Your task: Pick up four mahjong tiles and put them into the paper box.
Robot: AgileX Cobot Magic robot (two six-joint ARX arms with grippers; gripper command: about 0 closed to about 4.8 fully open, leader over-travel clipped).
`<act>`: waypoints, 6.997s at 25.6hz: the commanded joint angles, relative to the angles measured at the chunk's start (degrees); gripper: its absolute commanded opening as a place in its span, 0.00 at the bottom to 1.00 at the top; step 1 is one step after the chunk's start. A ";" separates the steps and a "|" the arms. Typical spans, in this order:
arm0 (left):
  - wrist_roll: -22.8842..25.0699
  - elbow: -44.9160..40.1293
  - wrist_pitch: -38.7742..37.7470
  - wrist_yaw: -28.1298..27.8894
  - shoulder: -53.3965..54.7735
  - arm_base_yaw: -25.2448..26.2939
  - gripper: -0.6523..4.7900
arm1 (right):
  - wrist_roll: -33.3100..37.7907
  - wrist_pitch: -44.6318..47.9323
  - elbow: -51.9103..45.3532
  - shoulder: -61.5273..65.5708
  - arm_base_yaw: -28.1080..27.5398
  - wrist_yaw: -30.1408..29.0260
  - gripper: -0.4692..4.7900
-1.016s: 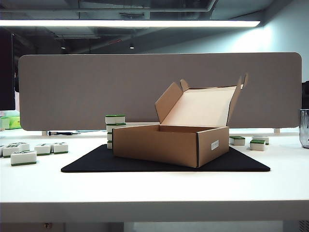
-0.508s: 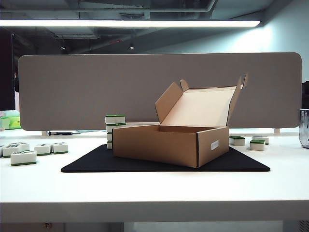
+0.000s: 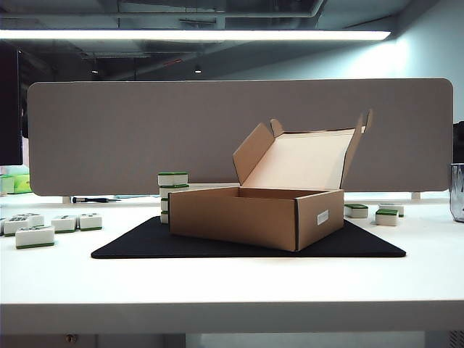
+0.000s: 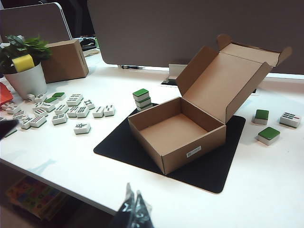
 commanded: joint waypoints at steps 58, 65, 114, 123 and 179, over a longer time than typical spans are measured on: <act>10.45 84.76 -13.38 4.48 96.39 -10.73 0.11 | 0.00 8.17 -1.44 10.49 0.00 0.09 0.09; 10.99 97.98 -19.61 3.30 105.83 -11.65 0.11 | -0.02 7.54 -1.51 10.51 0.00 0.15 0.09; 10.32 107.60 -30.12 -2.80 125.70 -18.84 0.80 | -0.02 3.54 -1.97 10.49 0.00 0.33 0.09; 10.32 107.60 -29.70 -2.82 126.86 -18.93 0.77 | -0.02 3.54 -1.97 10.49 0.00 0.33 0.09; 9.40 119.03 -36.79 -1.95 135.88 -30.99 0.35 | -0.04 3.54 -1.97 10.49 0.00 0.33 0.09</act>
